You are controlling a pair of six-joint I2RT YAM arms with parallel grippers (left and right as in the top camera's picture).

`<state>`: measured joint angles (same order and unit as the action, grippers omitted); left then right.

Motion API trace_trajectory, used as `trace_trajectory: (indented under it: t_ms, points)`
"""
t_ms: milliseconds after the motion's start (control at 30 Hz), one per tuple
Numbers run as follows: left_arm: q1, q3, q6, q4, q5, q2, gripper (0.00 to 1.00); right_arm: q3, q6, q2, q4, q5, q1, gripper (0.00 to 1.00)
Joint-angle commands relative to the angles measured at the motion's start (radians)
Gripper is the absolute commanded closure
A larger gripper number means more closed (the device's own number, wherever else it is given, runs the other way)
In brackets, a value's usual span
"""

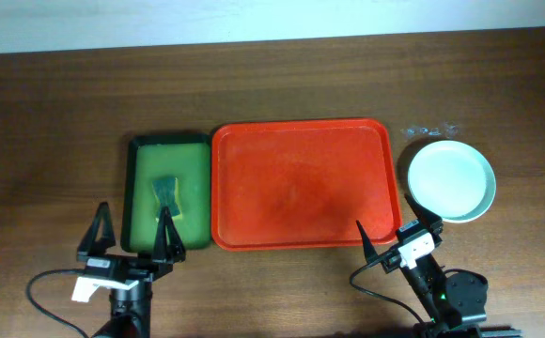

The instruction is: Clean dirty plates on tray and stack at the side

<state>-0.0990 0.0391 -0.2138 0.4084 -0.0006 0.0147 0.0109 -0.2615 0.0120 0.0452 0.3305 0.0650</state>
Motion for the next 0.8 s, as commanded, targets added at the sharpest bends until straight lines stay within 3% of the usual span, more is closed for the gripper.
trace_trajectory:
  t_ms: [0, 100, 200, 333, 767]
  points:
    - [-0.004, -0.030, -0.005, -0.098, 0.024, -0.010, 0.01, -0.005, 0.007, -0.007, 0.005, 0.006, -0.007, 0.02]
    - [-0.003, -0.030, 0.019, -0.349, 0.019, -0.010, 0.01, -0.005, 0.007, -0.006, 0.005, 0.006, -0.007, 0.02]
    - [-0.003, -0.030, 0.112, -0.491, 0.023, -0.010, 0.01, -0.005, 0.007, -0.007, 0.005, 0.006, -0.007, 0.02]
    - [-0.003, -0.030, 0.163, -0.492, 0.019, -0.010, 0.01, -0.005, 0.007, -0.006, 0.005, 0.006, -0.008, 0.01]
    - [-0.003, -0.030, 0.163, -0.492, 0.013, -0.009, 0.01, -0.005, 0.007, -0.006, 0.005, 0.006, -0.008, 0.01]
